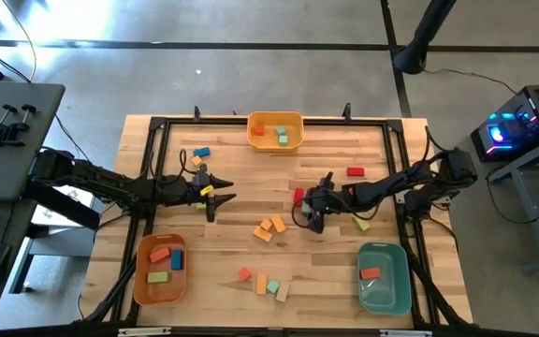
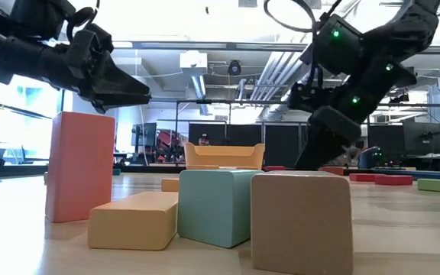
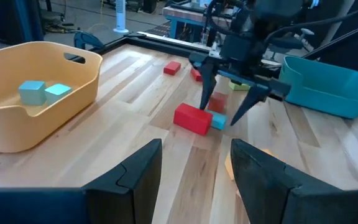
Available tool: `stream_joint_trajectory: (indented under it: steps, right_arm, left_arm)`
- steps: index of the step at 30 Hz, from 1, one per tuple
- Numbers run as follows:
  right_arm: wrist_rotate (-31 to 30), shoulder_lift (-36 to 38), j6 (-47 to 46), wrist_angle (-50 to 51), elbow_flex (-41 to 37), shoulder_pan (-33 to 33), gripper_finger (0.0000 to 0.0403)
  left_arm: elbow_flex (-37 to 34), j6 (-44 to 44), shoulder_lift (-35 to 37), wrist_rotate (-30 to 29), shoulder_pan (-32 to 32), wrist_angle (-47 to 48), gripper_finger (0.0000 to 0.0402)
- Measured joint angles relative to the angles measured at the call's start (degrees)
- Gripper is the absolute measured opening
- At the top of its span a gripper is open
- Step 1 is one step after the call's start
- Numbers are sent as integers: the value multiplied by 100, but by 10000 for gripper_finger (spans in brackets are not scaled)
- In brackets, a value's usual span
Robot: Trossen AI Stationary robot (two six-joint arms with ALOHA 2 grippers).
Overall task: Sort blocks by size
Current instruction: Put the thin light blue block into the green bin
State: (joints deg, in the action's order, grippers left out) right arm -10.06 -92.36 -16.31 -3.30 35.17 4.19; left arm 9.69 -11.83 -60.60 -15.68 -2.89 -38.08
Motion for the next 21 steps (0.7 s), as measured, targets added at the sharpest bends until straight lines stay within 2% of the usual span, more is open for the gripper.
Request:
stream_joint_trajectory:
  steps: [7,13,15,19,21]
  right_arm:
    - [1346,268,-187,470,382,544,281]
    - [1028,550,-407,1297,783,1050,281]
    - [1013,534,181,1345,780,1229,281]
    - [1068,368,2424,1391,683,1477,281]
    - [1050,280,3257,1112,683,1448,281]
  left_arm:
    - [0,-10,0,-11,-22,-3,177]
    - [0,-27,0,-13,-22,-124,177]
    - [0,-5,0,-13,-22,-132,177]
    - [0,132,0,-55,-15,-137,177]
    - [0,144,0,-59,-13,-183,177]
